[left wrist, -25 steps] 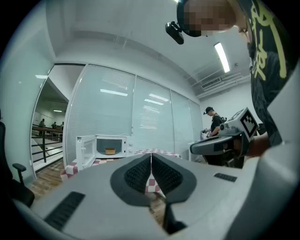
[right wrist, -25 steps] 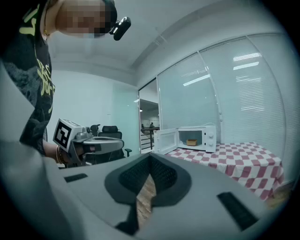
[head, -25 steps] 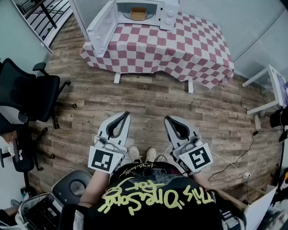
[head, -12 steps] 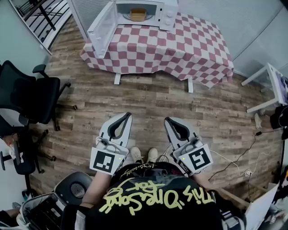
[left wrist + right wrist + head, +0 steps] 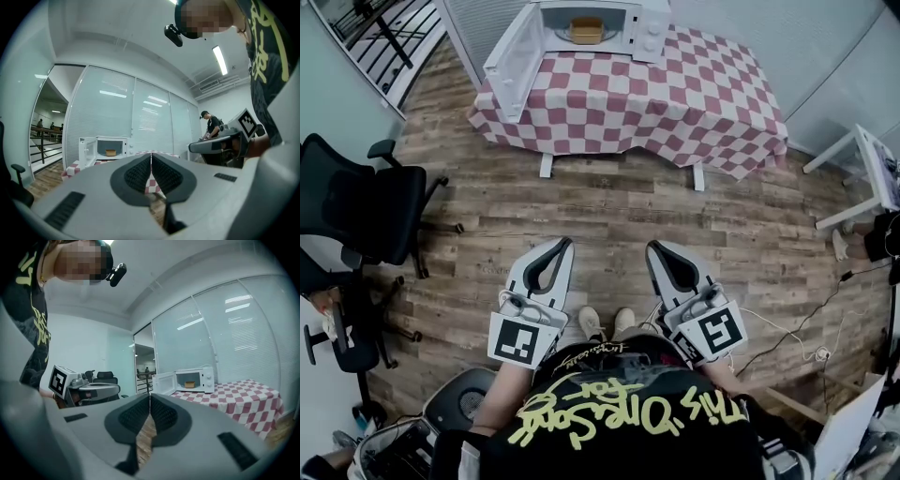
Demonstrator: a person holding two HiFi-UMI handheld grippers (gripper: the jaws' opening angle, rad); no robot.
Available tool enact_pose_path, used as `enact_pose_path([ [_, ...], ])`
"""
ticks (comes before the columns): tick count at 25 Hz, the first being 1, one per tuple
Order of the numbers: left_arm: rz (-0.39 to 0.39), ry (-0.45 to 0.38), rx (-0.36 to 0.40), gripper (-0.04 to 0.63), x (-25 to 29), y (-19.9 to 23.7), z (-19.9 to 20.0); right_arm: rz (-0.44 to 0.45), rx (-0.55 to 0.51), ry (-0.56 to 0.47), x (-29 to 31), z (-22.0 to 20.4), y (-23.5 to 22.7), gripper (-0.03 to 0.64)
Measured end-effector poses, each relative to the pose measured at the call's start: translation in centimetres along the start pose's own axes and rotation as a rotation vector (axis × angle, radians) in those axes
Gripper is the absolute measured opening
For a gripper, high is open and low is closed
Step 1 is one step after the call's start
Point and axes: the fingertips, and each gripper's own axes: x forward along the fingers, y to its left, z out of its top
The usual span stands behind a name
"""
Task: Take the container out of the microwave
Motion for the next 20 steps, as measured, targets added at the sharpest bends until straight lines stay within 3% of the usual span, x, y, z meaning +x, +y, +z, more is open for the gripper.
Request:
enact_pose_path([
  [6,-0.017,0.003,-0.004,0.012,-0.8,0.8,-0.1,-0.031,-0.005,0.048,-0.1,-1.3,0.9,0.011],
  [20,-0.016,0.012,-0.03,0.012,0.2,2.0,-0.6,-0.069,-0.015,0.04,1.0,-1.5,-0.3,0.011],
])
